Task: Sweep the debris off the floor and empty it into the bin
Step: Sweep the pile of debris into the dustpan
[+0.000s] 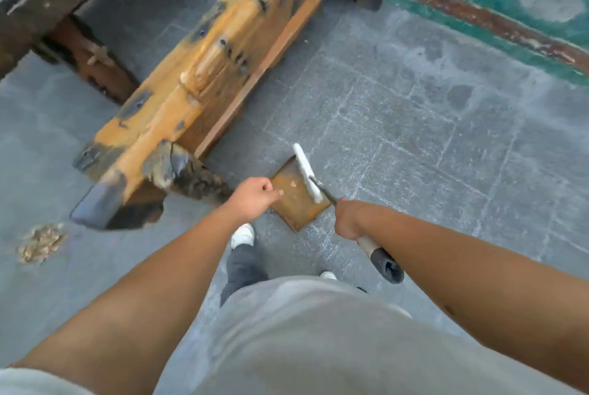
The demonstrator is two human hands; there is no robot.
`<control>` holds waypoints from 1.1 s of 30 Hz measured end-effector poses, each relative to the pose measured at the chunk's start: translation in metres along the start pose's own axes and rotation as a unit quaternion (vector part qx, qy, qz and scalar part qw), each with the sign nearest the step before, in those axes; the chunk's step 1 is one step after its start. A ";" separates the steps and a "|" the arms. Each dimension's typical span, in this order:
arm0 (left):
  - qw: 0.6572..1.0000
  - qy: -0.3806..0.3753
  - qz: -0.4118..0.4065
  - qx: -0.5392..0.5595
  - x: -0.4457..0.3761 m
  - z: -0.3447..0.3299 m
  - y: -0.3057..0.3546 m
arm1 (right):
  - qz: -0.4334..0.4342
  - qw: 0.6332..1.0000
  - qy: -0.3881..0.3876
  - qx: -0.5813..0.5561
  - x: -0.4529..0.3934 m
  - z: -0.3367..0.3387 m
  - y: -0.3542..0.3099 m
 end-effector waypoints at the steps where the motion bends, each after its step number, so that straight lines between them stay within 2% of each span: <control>1: 1.000 0.018 0.009 0.001 0.016 -0.011 -0.003 | 0.009 0.999 0.002 0.043 0.008 -0.011 0.002; 4: 0.995 0.075 0.036 0.051 0.069 -0.037 -0.022 | 0.074 0.977 -0.014 0.201 0.027 -0.043 -0.005; 9: 0.978 0.135 0.098 0.128 0.146 -0.060 -0.079 | 0.125 0.932 -0.043 0.338 0.058 -0.093 -0.043; 12: 0.960 0.172 0.140 0.174 0.194 -0.067 -0.128 | 0.154 0.888 -0.052 0.431 0.069 -0.129 -0.080; 15: 0.940 0.201 0.171 0.218 0.246 -0.068 -0.178 | 0.151 0.870 -0.072 0.464 0.079 -0.164 -0.124; 20: 0.905 0.264 0.209 0.259 0.354 -0.058 -0.276 | 0.199 0.816 -0.058 0.540 0.105 -0.238 -0.237; 24: 0.881 0.312 0.221 0.277 0.424 -0.031 -0.357 | 0.205 0.789 -0.033 0.579 0.120 -0.298 -0.329; 28: 0.868 0.339 0.224 0.286 0.476 0.011 -0.422 | 0.221 0.793 -0.007 0.567 0.138 -0.336 -0.414; 33: 0.850 0.364 0.234 0.300 0.510 0.079 -0.489 | 0.228 0.829 0.014 0.511 0.146 -0.340 -0.514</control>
Point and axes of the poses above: each hand's wrist, its own x-axis away from the middle knuckle, its own z-axis out of the back of the hand, y = z × x, the point moved 1 cm from there along -x, towards the middle knuckle, and after that the axes turned 7 degrees about -y, right-handed, at the moved point
